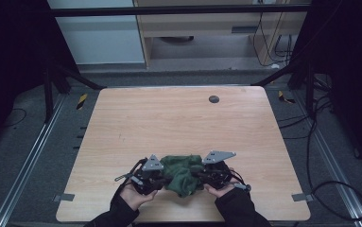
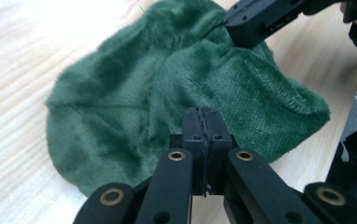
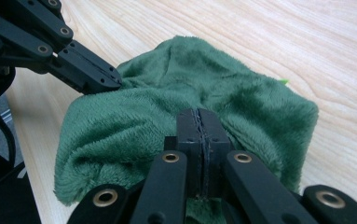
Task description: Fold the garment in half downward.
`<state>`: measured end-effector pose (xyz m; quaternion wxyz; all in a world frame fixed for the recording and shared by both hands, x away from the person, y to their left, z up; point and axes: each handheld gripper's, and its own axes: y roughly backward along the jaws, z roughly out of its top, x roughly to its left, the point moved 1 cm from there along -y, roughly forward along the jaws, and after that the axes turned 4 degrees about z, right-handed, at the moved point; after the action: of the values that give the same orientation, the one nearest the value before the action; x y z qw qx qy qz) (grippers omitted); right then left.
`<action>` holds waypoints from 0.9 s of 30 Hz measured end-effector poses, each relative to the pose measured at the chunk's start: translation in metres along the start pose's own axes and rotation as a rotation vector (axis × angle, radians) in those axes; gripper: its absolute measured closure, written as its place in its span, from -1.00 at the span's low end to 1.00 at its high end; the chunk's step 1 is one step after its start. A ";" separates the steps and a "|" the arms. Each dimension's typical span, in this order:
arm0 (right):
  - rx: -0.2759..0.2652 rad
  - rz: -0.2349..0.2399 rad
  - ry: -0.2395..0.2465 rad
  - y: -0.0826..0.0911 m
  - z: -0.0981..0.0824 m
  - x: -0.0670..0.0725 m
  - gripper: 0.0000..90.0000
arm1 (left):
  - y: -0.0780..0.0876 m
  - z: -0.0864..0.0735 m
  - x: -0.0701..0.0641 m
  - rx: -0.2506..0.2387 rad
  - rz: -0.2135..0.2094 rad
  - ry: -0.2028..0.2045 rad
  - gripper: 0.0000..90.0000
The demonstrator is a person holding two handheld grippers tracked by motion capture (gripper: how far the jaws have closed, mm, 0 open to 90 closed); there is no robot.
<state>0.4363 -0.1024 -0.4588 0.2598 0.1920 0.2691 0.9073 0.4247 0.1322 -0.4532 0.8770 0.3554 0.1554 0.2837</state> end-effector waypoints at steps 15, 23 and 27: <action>0.047 0.011 -0.009 -0.004 -0.016 0.002 0.97 | -0.013 -0.012 -0.007 0.061 0.004 -0.021 0.99; 0.056 0.007 -0.012 -0.007 -0.019 0.001 0.95 | -0.012 -0.013 -0.005 0.051 0.014 -0.012 0.99; 0.032 0.011 -0.011 -0.003 -0.016 0.001 0.89 | -0.003 -0.011 0.001 0.026 0.039 0.002 0.91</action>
<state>0.4285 -0.1064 -0.4730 0.2535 0.2027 0.2809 0.9032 0.4216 0.1376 -0.4629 0.8665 0.3694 0.1528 0.2989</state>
